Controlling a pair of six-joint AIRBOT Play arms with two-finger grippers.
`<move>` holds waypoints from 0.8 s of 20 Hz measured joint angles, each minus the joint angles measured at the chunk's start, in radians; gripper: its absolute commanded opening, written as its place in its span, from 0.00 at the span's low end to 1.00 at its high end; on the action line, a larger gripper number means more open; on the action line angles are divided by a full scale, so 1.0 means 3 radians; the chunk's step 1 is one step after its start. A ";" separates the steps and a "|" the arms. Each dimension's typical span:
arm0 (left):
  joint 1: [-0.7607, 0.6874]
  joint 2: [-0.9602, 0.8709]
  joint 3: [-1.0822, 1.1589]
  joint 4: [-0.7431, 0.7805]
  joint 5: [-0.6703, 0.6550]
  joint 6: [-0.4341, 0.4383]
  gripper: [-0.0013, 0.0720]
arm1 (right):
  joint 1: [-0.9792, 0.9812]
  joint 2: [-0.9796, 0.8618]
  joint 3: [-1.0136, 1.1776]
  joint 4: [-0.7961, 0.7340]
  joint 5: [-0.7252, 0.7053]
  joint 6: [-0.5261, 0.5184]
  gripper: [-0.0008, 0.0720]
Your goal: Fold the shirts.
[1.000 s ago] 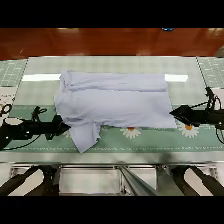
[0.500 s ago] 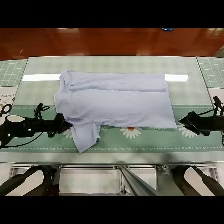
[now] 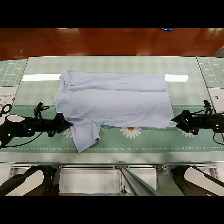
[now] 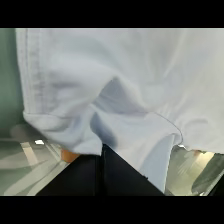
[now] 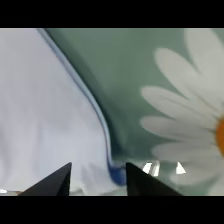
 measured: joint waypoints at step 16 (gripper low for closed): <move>0.0004 -0.0024 0.0308 -0.0003 0.0085 -0.0055 0.04 | 0.0000 -0.0464 0.0474 0.0346 0.0215 -0.0662 0.04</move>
